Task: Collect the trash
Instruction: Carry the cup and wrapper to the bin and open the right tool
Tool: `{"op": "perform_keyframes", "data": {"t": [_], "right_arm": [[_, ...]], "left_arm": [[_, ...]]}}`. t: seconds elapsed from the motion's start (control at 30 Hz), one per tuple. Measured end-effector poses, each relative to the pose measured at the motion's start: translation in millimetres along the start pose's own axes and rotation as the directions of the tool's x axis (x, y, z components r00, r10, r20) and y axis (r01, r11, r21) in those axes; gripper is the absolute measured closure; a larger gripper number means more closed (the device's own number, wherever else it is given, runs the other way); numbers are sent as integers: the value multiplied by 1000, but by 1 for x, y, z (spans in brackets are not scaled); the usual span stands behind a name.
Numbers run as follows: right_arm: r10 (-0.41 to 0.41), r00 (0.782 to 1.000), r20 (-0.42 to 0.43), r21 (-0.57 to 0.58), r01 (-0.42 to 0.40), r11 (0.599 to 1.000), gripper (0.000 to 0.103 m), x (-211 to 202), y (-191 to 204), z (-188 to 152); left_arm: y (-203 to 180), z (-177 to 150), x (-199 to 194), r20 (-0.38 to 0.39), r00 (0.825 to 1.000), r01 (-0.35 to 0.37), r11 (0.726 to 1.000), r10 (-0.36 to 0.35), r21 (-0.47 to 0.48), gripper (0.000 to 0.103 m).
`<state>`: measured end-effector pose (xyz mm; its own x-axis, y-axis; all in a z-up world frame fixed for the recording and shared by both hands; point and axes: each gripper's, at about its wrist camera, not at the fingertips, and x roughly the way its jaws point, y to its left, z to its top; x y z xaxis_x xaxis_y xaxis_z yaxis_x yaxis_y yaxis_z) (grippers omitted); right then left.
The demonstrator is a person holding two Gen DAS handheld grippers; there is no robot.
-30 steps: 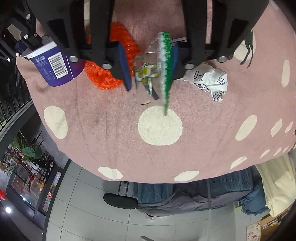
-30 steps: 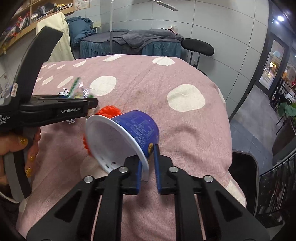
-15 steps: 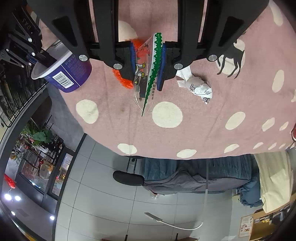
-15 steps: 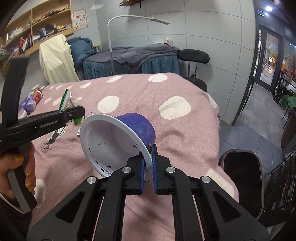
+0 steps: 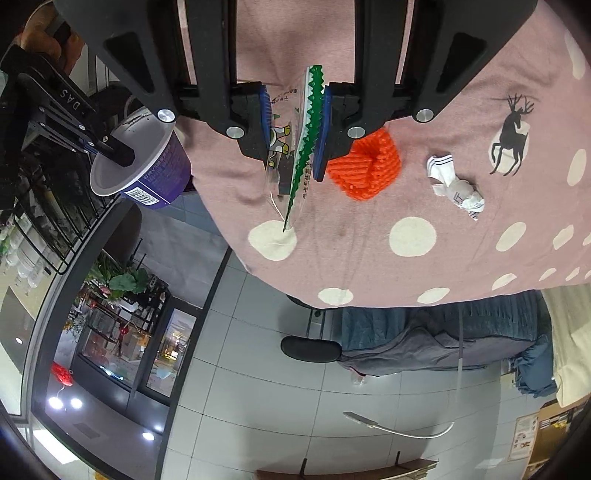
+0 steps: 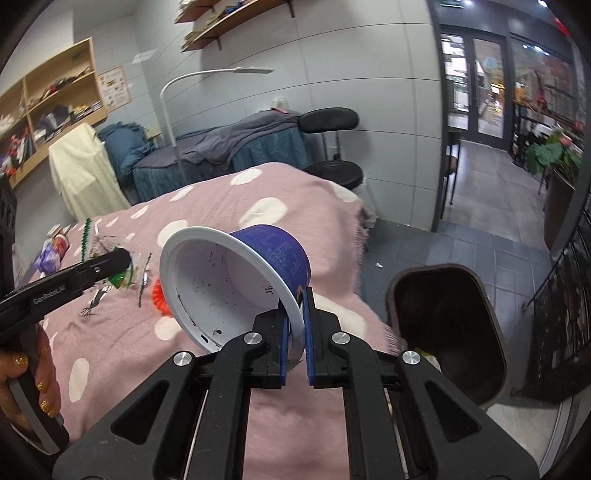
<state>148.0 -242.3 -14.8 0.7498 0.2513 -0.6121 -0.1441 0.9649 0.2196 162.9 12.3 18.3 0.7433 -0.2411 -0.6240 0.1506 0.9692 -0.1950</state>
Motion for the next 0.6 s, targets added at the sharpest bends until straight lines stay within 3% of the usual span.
{"op": "perform_keyframes", "data": {"t": [0.27,0.47,0.6], "right_arm": [[-120,993,19,121,117,986,95,-17,-67,-12],[-213,976,-45,191,217,957,95,6,-123,-25],[-228,966,-120,239,251,938,95,37,-155,-38]], "left_arm": [[-40,-2,3,-3,997,81,994,-81,67,84],[-66,-3,7,-13,992,127,985,-127,115,84],[-80,-6,10,-25,988,151,980,-149,132,84]]}}
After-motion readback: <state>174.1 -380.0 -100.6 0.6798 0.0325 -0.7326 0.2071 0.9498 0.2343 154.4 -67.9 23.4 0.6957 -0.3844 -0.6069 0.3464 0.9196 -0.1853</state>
